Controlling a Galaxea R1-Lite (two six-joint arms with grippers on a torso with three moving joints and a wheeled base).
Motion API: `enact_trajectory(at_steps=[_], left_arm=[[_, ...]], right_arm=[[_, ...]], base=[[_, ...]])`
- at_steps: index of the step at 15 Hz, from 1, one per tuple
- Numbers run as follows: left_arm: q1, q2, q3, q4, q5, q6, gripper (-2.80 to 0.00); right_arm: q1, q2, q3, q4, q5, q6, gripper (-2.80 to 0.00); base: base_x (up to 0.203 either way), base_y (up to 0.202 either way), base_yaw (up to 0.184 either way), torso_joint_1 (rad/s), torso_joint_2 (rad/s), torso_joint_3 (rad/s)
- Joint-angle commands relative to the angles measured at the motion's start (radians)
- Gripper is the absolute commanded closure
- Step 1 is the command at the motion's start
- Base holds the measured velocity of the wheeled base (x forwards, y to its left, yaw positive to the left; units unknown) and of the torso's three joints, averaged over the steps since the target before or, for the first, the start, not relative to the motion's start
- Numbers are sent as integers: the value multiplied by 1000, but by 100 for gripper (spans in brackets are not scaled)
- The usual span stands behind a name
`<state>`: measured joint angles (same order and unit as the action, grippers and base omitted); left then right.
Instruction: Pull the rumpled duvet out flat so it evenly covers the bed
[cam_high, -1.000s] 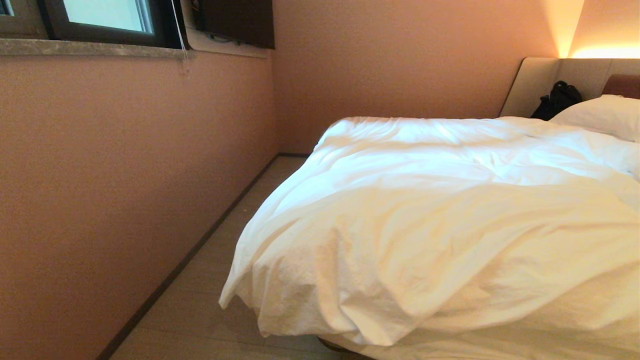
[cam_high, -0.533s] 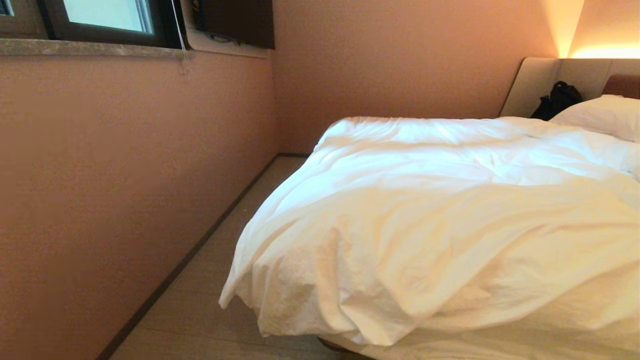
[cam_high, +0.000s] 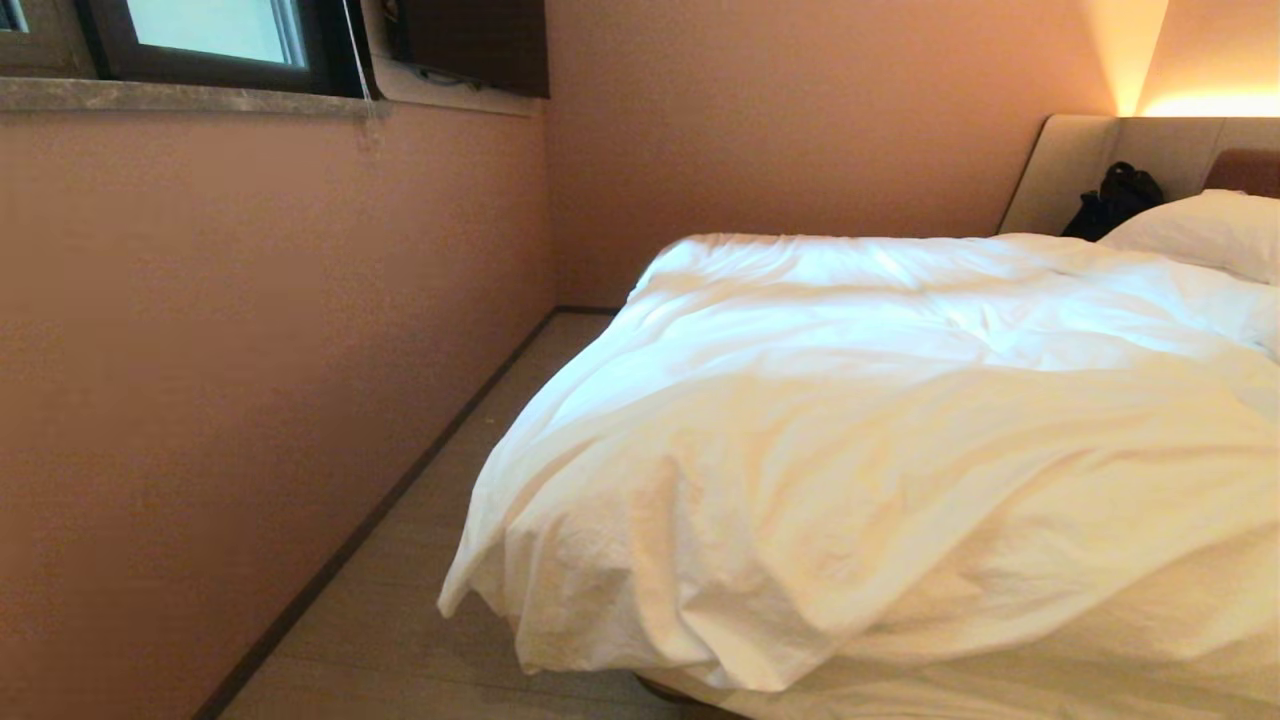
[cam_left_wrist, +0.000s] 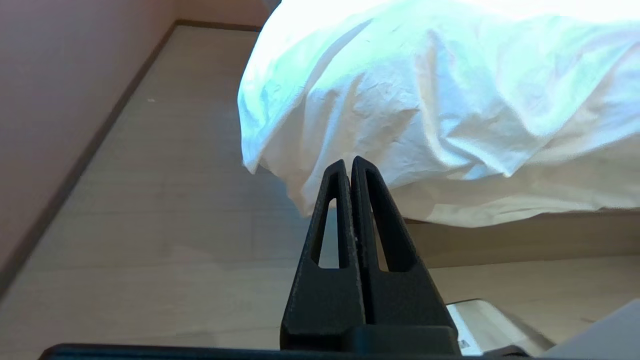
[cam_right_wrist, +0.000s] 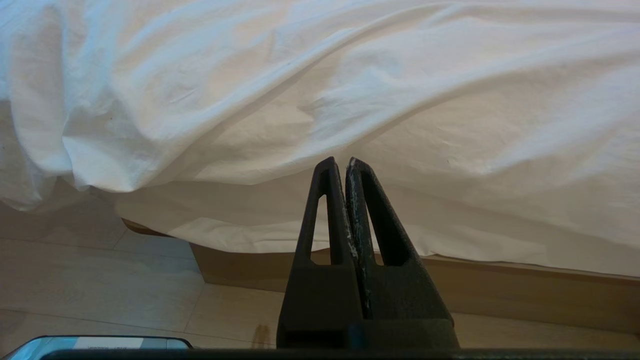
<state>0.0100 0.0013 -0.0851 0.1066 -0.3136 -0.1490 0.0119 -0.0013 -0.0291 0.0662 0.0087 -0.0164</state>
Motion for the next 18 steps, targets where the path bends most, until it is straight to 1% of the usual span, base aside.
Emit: enact_trajectory(at_steps=[1,5,6,8,10,11,12,13,14,15,16,17,18], left_arm=[[1,2,1,1,2,-14,0],[1,0,5,-19,17,-6,0],[1,0,17,-67,30,-1,0],[1,0,42,-235,57,3,0],[1,2,3,-340,166,5,0],[1,1,-12,-371,192,23,0],[1,0,-5,-387,195,58,0],[1,0,22,-413,199,116,0],[1,0,54,-444,203,156,0],[1,0,80,-468,204,181,0],[1,0,85,-461,200,176,0],[1,0,85,-448,199,138,0],[1,0,85,-438,199,114,0]], right_arm=[[0,1,0,0,1,0,0],[0,1,0,0,1,0,0],[0,1,0,0,1,0,0],[0,1,0,0,1,0,0],[0,1,0,0,1,0,0],[1,1,0,0,1,0,0],[0,1,0,0,1,0,0],[0,1,0,0,1,0,0],[0,1,0,0,1,0,0],[0,1,0,0,1,0,0],[0,1,0,0,1,0,0],[0,1,0,0,1,0,0],[0,1,0,0,1,0,0]], base=[[0,0,0,0,0,0],[0,0,0,0,0,0],[0,0,0,0,0,0],[0,0,0,0,0,0],[0,0,0,0,0,0],[0,0,0,0,0,0],[0,0,0,0,0,0],[0,0,0,0,0,0],[0,0,0,0,0,0],[0,0,0,0,0,0],[0,0,0,0,0,0],[0,0,0,0,0,0],[0,0,0,0,0,0]])
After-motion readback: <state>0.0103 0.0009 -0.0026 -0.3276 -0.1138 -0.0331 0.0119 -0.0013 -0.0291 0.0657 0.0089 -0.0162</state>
